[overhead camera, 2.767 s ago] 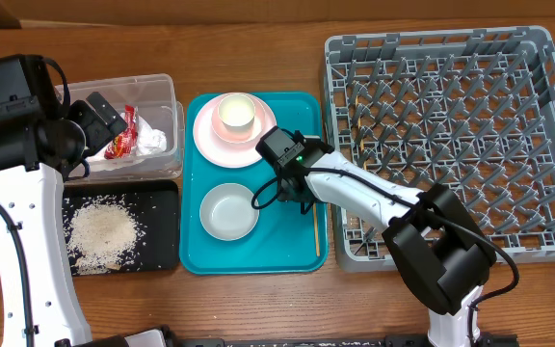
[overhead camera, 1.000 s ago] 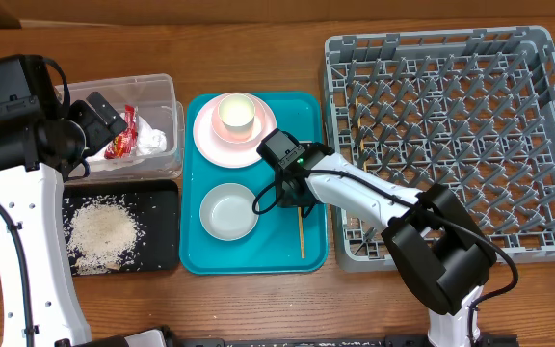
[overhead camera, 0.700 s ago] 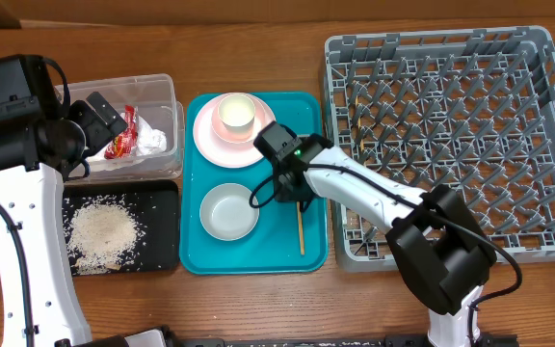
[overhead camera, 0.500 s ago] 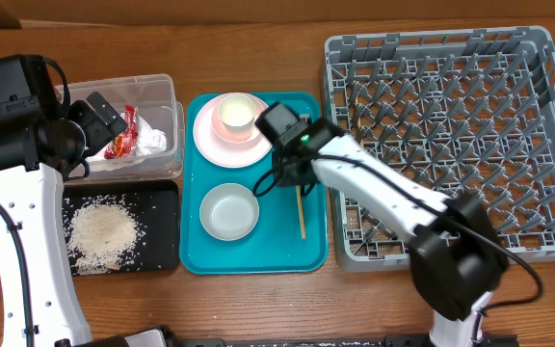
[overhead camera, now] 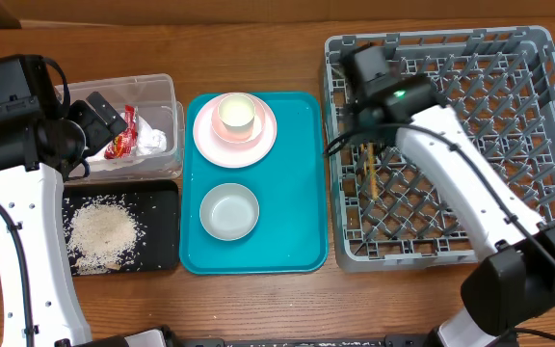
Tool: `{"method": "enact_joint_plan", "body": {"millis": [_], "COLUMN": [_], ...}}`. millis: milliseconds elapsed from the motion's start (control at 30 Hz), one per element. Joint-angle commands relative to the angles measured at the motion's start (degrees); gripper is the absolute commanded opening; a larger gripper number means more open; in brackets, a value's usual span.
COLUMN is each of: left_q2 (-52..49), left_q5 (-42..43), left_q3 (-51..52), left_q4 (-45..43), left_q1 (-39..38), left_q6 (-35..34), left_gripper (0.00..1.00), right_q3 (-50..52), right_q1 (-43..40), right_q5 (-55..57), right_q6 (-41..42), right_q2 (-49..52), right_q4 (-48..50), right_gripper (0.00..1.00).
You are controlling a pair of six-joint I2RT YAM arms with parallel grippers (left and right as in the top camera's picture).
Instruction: Sort waste into correct bins and load items into the dishwasher
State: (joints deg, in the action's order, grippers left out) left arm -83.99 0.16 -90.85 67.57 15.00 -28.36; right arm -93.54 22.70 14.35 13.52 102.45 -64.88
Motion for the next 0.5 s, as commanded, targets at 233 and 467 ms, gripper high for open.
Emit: {"method": "enact_joint_plan", "body": {"millis": [233,467], "left_q2": [0.85,0.85], "left_q5": [-0.74,-0.74], "left_q3": [-1.03,-1.03], "left_q4": [-0.09,-0.07], "left_q1": [-0.31,-0.35], "left_q6": [0.48,0.50], "left_gripper": [1.00,1.00], "right_q3": [0.55,2.12], "right_q1": [-5.60,-5.68], "right_q5": [-3.93,-3.96], "right_q6": [-3.52,-3.54], "right_q2": [-0.42,-0.42], "right_q4": [0.07,0.76], "right_gripper": [0.04,0.04]}}
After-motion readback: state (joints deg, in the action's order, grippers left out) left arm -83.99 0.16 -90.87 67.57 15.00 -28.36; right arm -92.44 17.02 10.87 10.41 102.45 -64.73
